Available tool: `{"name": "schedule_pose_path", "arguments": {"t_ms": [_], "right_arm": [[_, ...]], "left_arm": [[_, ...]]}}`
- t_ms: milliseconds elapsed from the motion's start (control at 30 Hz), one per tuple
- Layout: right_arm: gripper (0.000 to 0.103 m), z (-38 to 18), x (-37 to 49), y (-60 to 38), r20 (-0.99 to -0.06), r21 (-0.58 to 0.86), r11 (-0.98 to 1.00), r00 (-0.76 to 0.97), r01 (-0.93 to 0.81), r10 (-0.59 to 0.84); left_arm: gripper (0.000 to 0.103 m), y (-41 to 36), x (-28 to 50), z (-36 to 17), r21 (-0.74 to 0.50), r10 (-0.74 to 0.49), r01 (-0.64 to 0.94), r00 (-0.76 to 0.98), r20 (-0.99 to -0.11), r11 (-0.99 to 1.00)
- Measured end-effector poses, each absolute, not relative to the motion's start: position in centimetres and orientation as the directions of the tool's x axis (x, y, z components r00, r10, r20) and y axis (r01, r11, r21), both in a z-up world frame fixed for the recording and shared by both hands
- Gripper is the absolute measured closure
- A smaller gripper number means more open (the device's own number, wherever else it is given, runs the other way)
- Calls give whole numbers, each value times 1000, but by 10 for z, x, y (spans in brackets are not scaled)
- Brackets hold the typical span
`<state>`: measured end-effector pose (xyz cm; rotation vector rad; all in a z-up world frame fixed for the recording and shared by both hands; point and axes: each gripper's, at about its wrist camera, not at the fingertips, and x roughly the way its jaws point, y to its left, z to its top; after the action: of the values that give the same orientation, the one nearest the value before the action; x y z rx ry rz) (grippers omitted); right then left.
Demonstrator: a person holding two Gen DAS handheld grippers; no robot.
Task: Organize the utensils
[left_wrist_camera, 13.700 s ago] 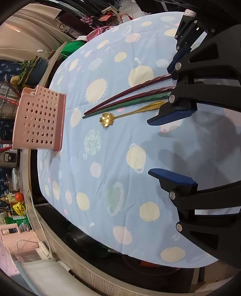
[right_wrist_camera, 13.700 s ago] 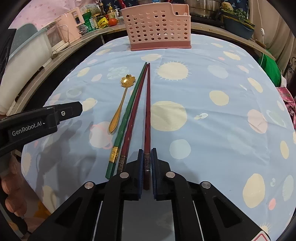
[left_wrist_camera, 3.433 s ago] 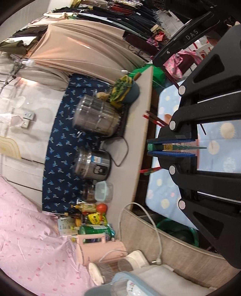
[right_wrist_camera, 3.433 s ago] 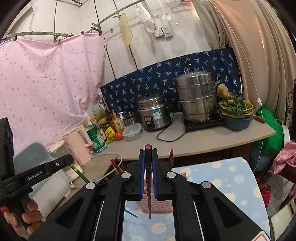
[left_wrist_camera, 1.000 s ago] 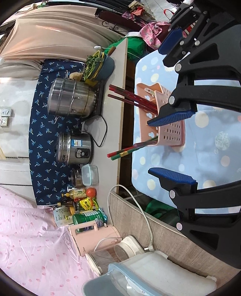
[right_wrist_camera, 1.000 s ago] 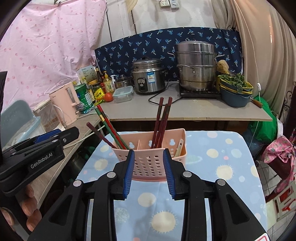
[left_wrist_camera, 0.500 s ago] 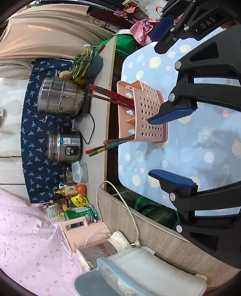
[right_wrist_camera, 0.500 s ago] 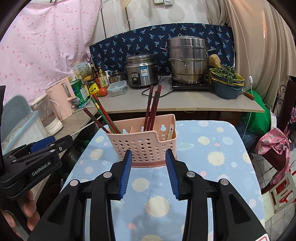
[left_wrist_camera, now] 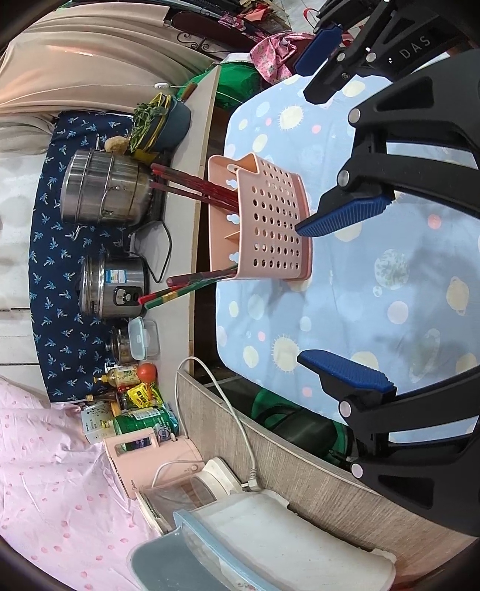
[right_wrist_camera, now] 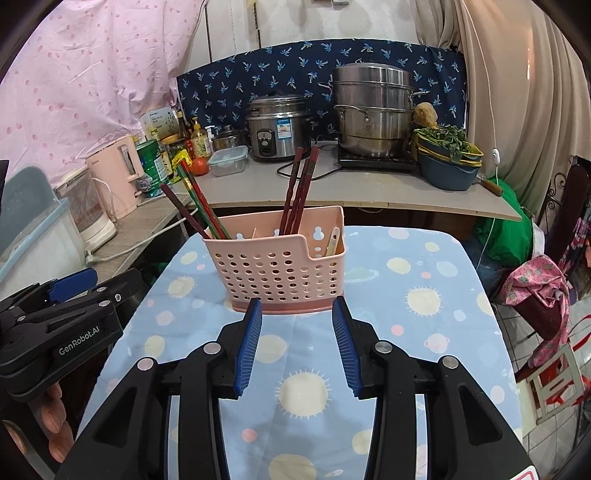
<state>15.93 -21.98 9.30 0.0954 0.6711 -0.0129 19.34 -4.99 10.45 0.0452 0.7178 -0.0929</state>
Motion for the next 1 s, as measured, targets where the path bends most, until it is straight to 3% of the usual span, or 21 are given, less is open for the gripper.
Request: {"name": "schedule_pose_path", "arguments": {"t_ms": [333,767,1000], "right_arm": [[51,86,157,-222,-630,90,995,777,50,18],[19,78,158,-220,-643,97,994,766,55,20],[13,70,160,-221,-671,104,993,741,59,26]], "left_arm": [[31,-49,191,97,20,-53,89,745,-665,996],[20,-48,190,86,32,-34,77,734,-679,997],[10,-48,191,83,42,-22,69,731,-682,997]]}}
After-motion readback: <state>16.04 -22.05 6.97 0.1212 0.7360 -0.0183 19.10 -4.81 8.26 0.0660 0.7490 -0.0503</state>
